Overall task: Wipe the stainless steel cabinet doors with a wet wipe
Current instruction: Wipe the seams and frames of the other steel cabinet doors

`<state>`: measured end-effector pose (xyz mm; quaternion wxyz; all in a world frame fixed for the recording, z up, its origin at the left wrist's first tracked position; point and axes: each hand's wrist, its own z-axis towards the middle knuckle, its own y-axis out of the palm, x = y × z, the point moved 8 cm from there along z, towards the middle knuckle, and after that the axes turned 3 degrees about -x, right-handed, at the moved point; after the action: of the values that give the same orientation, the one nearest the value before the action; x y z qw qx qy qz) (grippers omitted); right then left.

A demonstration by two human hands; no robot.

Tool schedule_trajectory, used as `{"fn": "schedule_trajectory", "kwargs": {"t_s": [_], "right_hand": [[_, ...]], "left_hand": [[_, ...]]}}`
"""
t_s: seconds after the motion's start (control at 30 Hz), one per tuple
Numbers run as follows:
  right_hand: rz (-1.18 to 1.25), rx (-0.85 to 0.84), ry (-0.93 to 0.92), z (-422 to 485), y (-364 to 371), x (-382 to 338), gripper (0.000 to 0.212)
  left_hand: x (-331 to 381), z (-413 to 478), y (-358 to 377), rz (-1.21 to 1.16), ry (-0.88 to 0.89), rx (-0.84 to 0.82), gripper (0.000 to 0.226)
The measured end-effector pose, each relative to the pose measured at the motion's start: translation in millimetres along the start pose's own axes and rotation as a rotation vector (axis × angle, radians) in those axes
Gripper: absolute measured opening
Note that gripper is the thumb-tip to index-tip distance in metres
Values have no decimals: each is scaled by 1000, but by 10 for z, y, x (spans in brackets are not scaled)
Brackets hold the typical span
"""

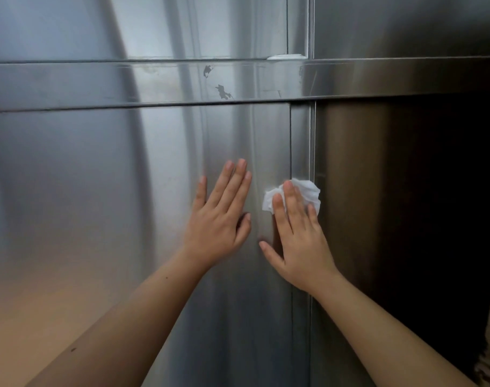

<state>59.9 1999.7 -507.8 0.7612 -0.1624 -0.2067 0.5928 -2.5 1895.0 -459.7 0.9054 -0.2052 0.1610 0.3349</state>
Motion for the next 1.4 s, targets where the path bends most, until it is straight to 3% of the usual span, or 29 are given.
{"fn": "schedule_trajectory", "kwargs": {"t_s": [1.4], "right_hand": [[12, -54, 9, -142, 84, -31, 75]], "left_hand": [[99, -211, 95, -11, -2, -11, 63]]}}
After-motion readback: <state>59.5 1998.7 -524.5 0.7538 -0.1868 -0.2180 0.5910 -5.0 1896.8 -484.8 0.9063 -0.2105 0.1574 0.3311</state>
